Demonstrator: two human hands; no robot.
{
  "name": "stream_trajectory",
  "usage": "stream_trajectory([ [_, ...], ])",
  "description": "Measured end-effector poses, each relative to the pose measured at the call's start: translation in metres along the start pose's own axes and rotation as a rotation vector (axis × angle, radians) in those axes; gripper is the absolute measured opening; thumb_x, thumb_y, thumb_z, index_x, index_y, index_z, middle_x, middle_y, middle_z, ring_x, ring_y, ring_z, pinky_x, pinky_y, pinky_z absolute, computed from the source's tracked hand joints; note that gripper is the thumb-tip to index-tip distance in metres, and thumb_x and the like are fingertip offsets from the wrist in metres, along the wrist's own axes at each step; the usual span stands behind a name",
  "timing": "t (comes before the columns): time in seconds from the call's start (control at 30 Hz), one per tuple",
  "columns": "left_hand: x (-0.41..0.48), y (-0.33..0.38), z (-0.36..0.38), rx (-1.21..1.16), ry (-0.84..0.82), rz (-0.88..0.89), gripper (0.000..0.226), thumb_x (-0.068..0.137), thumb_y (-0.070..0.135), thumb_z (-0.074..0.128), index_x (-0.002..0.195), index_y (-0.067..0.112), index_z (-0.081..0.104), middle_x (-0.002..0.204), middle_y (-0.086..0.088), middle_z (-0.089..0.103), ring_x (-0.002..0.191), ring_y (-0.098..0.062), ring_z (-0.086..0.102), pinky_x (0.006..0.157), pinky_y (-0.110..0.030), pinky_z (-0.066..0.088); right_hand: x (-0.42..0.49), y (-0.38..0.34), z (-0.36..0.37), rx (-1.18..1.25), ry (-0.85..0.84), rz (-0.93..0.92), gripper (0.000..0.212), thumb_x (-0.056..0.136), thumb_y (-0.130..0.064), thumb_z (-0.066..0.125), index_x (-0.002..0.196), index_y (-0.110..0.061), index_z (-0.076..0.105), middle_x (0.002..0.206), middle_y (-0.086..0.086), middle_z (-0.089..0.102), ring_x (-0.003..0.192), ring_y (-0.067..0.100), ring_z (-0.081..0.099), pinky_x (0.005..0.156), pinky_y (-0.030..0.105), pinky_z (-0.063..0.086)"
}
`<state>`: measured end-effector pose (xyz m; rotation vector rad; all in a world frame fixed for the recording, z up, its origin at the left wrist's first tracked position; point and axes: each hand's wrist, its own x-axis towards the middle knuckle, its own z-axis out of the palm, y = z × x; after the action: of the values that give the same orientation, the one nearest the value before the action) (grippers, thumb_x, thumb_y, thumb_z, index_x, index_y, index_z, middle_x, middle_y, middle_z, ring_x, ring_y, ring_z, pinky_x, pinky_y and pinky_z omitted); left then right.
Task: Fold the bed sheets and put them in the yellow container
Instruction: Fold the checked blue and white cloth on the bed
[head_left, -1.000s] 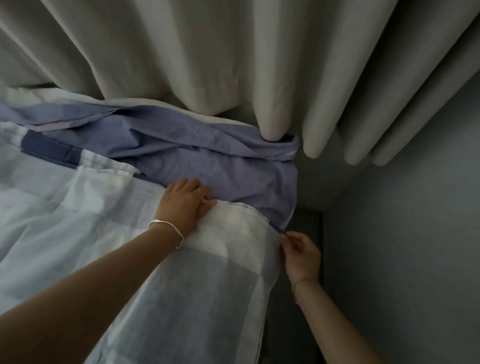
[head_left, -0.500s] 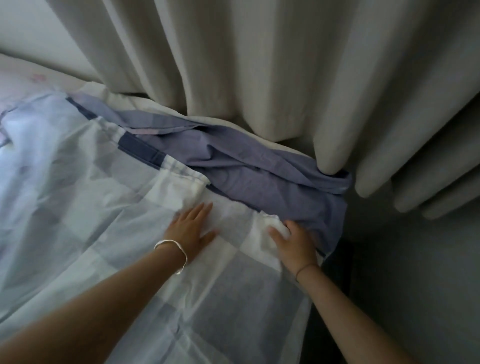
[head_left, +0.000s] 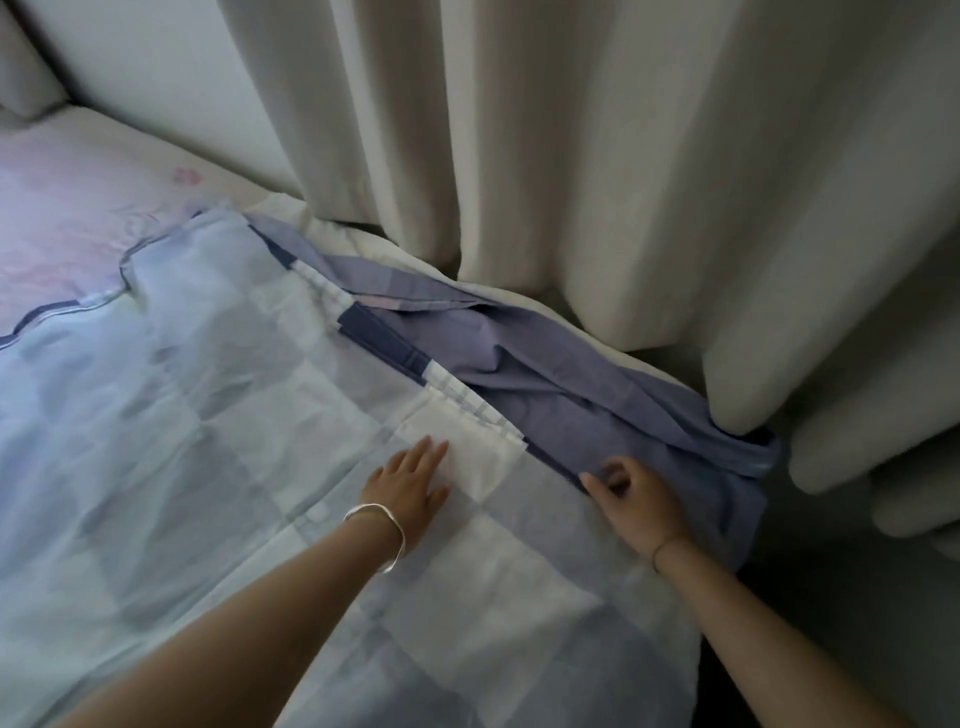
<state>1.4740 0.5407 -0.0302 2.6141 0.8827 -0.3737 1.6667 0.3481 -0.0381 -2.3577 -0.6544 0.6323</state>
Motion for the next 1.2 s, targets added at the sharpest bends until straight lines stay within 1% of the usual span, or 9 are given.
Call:
stream_trajectory([
  [0.13, 0.049, -0.007, -0.009, 0.022, 0.086, -0.005, 0.052, 0.102, 0.034, 0.027, 0.150, 0.030, 0.006, 0.158, 0.007, 0.004, 0.143, -0.017, 0.014, 0.113, -0.030, 0.015, 0.043, -0.042, 0.039, 0.067, -0.143, -0.159, 0.032, 0.087, -0.031, 0.064, 0.113, -0.013, 0.055, 0.089, -0.001, 0.056, 0.081, 0.014, 0.054, 0.075, 0.025, 0.044],
  [0.3, 0.097, -0.015, -0.025, 0.133, 0.152, 0.006, 0.051, 0.101, 0.017, 0.029, 0.147, 0.034, 0.016, 0.157, 0.011, 0.010, 0.139, -0.018, 0.023, 0.108, -0.032, 0.024, 0.076, -0.058, 0.072, 0.142, -0.140, -0.307, 0.025, 0.090, -0.030, 0.059, 0.111, -0.025, 0.047, 0.092, -0.003, 0.058, 0.080, 0.019, 0.059, 0.072, 0.039, 0.050],
  [0.4, 0.109, -0.033, -0.035, 0.253, 0.188, 0.021, 0.054, 0.098, 0.011, 0.035, 0.146, 0.031, 0.021, 0.153, 0.008, 0.020, 0.133, -0.019, 0.030, 0.100, -0.030, 0.030, 0.077, -0.048, 0.081, 0.056, -0.027, -0.345, 0.014, 0.092, -0.033, 0.055, 0.102, -0.024, 0.049, 0.085, -0.006, 0.057, 0.075, 0.021, 0.059, 0.064, 0.037, 0.049],
  [0.5, 0.118, -0.056, -0.047, 0.316, 0.222, 0.015, 0.048, 0.097, 0.011, 0.037, 0.142, 0.026, 0.030, 0.145, 0.004, 0.033, 0.126, -0.020, 0.038, 0.094, -0.030, 0.034, 0.074, -0.051, 0.094, -0.122, 0.215, -0.557, 0.022, 0.087, -0.038, 0.049, 0.104, -0.024, 0.055, 0.096, 0.000, 0.059, 0.080, 0.022, 0.058, 0.064, 0.032, 0.048],
  [0.6, 0.127, -0.078, -0.057, 0.274, 0.247, -0.017, 0.040, 0.095, 0.009, 0.039, 0.134, 0.020, 0.041, 0.133, -0.002, 0.043, 0.120, -0.024, 0.046, 0.088, -0.033, 0.038, 0.081, -0.066, 0.110, -0.233, 0.237, -0.659, 0.031, 0.082, -0.045, 0.048, 0.100, -0.024, 0.062, 0.095, -0.001, 0.057, 0.083, 0.020, 0.056, 0.070, 0.032, 0.043],
  [0.8, 0.137, -0.108, -0.061, 0.202, 0.499, 0.048, 0.004, 0.078, 0.011, 0.068, 0.080, 0.009, 0.064, 0.077, -0.011, 0.060, 0.058, -0.030, 0.062, 0.043, -0.033, 0.046, 0.104, -0.083, 0.127, -0.248, 0.315, -0.597, 0.026, 0.085, -0.039, 0.046, 0.069, -0.020, 0.053, 0.073, -0.002, 0.056, 0.070, 0.021, 0.056, 0.066, 0.032, 0.036],
  [0.93, 0.148, -0.090, -0.071, -0.022, 0.738, 0.064, 0.027, 0.087, 0.028, 0.043, 0.088, 0.012, 0.065, 0.088, -0.013, 0.063, 0.068, -0.031, 0.062, 0.052, -0.035, 0.049, 0.106, -0.083, 0.109, -0.027, 0.321, -0.551, 0.031, 0.092, -0.032, 0.049, 0.065, -0.019, 0.046, 0.065, -0.005, 0.048, 0.061, 0.015, 0.045, 0.061, 0.032, 0.040],
  [1.1, 0.166, -0.092, -0.056, 0.030, 0.589, 0.024, 0.034, 0.083, 0.030, 0.039, 0.090, 0.013, 0.067, 0.097, -0.011, 0.064, 0.077, -0.034, 0.063, 0.063, -0.037, 0.050, 0.114, -0.082, 0.105, -0.091, 0.248, -0.528, 0.031, 0.087, -0.036, 0.050, 0.062, -0.020, 0.044, 0.062, -0.009, 0.045, 0.061, 0.012, 0.043, 0.059, 0.035, 0.045],
  [1.2, 0.161, -0.108, -0.042, 0.033, 0.540, -0.028, 0.047, 0.086, 0.032, 0.038, 0.128, 0.017, 0.051, 0.137, -0.010, 0.050, 0.110, -0.034, 0.057, 0.089, -0.043, 0.047, 0.114, -0.085, 0.105, -0.087, 0.229, -0.514, 0.022, 0.081, -0.026, 0.066, 0.069, -0.022, 0.048, 0.066, -0.008, 0.048, 0.063, 0.014, 0.048, 0.058, 0.037, 0.048],
])
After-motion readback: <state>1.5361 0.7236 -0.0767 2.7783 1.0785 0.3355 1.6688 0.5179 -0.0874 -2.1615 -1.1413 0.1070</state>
